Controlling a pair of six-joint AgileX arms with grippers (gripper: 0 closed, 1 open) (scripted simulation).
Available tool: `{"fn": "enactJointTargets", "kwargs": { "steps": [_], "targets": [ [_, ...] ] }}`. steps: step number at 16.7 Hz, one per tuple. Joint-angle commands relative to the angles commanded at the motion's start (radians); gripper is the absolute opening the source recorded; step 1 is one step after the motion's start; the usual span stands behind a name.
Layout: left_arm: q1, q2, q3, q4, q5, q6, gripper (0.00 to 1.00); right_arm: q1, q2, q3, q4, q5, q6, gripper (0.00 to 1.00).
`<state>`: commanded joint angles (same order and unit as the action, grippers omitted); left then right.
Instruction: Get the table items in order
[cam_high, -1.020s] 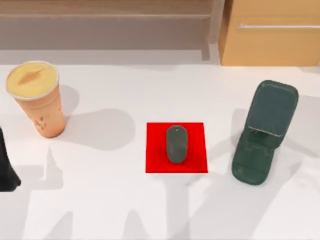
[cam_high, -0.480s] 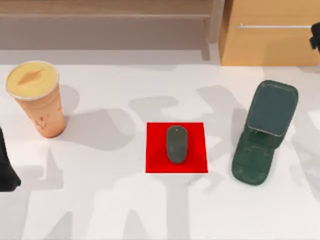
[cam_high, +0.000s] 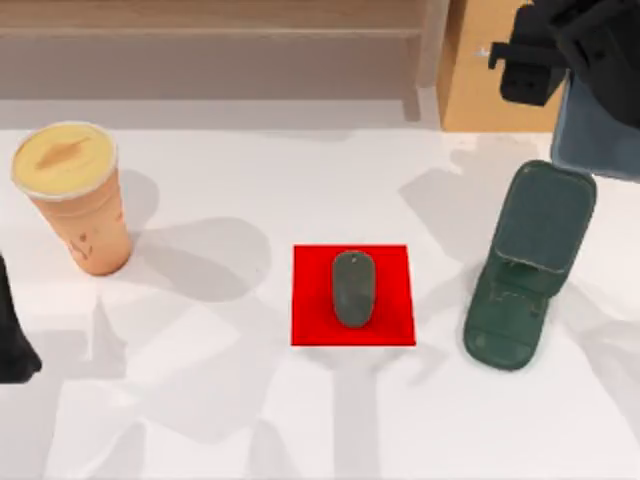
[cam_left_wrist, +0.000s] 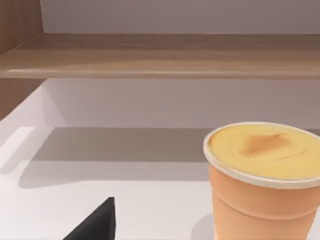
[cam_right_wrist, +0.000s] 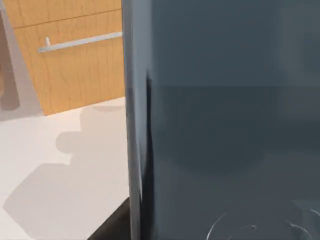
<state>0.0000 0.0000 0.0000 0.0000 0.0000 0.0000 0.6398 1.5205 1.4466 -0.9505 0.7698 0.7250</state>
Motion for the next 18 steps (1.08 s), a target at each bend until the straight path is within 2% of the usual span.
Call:
{"fn": "enactJointTargets", "kwargs": {
  "steps": [4,8,12,18],
  "targets": [
    [0.0,0.0,0.0,0.0,0.0,0.0,1.0,0.185,-0.027,-0.159,0.036,0.148,0.251,0.0],
    [0.0,0.0,0.0,0.0,0.0,0.0,1.0,0.309,-0.025,-0.301,0.074,0.258,0.428,0.0],
    [0.0,0.0,0.0,0.0,0.0,0.0,1.0,0.362,-0.02,-0.368,0.093,0.313,0.496,0.0],
    [0.0,0.0,0.0,0.0,0.0,0.0,1.0,0.36,-0.023,-0.366,0.093,0.315,0.5,0.0]
  ]
}}
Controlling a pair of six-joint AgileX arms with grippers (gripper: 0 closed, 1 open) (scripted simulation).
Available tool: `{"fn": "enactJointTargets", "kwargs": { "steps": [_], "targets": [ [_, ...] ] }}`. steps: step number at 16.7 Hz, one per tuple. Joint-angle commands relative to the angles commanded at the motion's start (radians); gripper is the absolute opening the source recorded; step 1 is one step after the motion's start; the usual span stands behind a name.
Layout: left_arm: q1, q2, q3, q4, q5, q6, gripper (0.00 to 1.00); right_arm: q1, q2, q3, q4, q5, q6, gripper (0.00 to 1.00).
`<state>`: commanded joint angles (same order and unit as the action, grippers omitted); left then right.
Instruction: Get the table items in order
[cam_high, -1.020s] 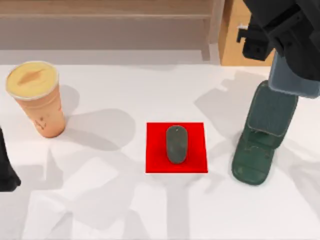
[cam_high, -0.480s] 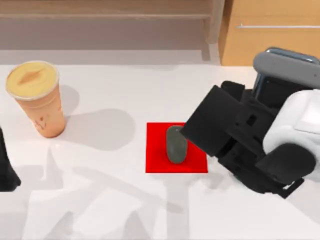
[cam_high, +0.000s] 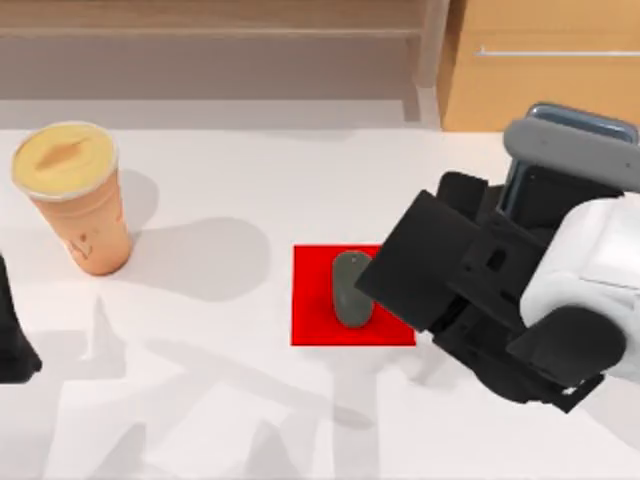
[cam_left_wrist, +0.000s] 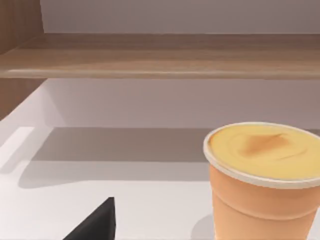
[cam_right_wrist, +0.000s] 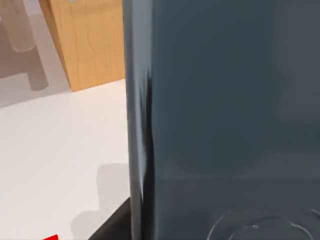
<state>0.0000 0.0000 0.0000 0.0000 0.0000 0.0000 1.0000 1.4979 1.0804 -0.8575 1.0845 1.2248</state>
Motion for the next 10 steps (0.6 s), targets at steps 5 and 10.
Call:
{"fn": "enactJointTargets", "kwargs": {
  "steps": [5,10],
  "targets": [
    [0.0,0.0,0.0,0.0,0.0,0.0,1.0,0.03,-0.055,0.098,0.013,0.058,0.001,0.0],
    [0.0,0.0,0.0,0.0,0.0,0.0,1.0,0.017,-0.083,0.095,0.118,0.047,-0.088,0.0]
  ]
}}
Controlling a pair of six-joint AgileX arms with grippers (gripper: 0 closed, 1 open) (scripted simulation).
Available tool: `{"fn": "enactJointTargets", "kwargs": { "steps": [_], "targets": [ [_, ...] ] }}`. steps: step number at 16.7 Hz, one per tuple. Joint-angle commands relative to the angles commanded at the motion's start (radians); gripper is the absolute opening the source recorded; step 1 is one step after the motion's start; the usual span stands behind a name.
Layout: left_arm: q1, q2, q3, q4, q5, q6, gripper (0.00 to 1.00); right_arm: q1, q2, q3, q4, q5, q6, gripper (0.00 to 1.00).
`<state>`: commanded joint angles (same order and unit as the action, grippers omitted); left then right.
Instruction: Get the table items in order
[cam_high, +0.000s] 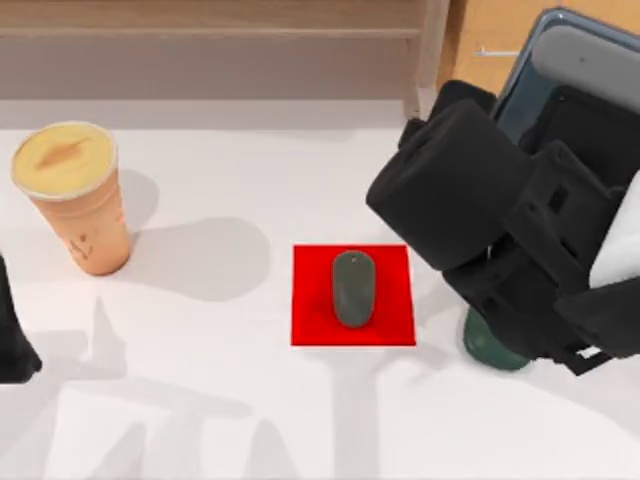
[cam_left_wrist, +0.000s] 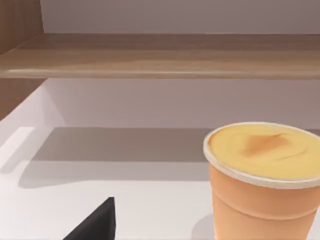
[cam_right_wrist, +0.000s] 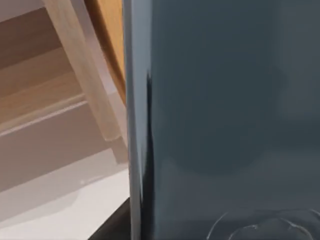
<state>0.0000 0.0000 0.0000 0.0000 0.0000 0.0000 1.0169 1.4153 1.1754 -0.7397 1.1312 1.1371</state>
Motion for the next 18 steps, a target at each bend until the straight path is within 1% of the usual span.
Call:
{"fn": "enactJointTargets", "kwargs": {
  "steps": [5,7,12,18],
  "targets": [
    [0.0,0.0,0.0,0.0,0.0,0.0,1.0,-0.107,0.072,-0.17,0.17,-0.079,-0.14,0.0],
    [0.0,0.0,0.0,0.0,0.0,0.0,1.0,-0.151,0.089,-0.204,0.226,-0.1,-0.178,0.0],
    [0.0,0.0,0.0,0.0,0.0,0.0,1.0,-0.166,0.096,-0.207,0.244,-0.108,-0.189,0.0],
    [0.0,0.0,0.0,0.0,0.0,0.0,1.0,-0.166,0.096,-0.207,0.244,-0.108,-0.189,0.45]
  ]
}}
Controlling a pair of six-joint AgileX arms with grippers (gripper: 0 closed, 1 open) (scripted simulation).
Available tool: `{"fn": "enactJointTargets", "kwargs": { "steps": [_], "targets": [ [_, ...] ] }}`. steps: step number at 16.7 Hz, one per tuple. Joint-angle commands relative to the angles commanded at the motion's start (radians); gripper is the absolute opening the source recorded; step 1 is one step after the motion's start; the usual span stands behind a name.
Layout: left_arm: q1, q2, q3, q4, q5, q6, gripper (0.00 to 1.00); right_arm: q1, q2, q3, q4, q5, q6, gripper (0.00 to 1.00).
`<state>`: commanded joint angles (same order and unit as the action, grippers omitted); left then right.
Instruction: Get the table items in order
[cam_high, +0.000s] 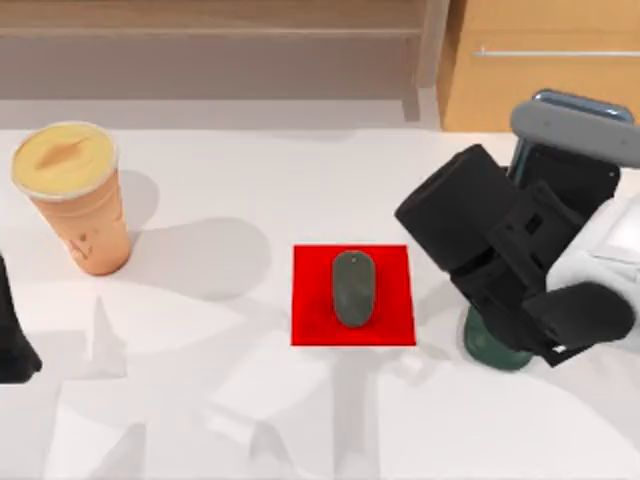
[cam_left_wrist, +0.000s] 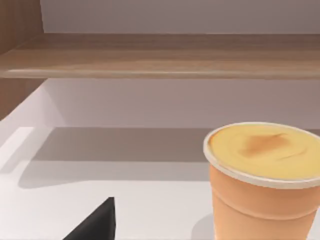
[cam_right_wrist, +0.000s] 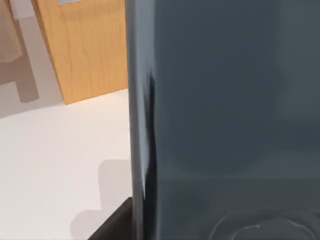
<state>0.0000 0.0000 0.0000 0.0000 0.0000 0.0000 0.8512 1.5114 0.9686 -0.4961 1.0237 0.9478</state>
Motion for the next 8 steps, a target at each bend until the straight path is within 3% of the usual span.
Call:
{"fn": "enactJointTargets", "kwargs": {
  "steps": [7,8],
  "targets": [
    [0.0,0.0,0.0,0.0,0.0,0.0,1.0,0.0,0.0,0.0,0.0,0.0,0.0,0.98],
    [0.0,0.0,0.0,0.0,0.0,0.0,1.0,0.0,0.0,0.0,0.0,0.0,0.0,1.0]
  ]
}}
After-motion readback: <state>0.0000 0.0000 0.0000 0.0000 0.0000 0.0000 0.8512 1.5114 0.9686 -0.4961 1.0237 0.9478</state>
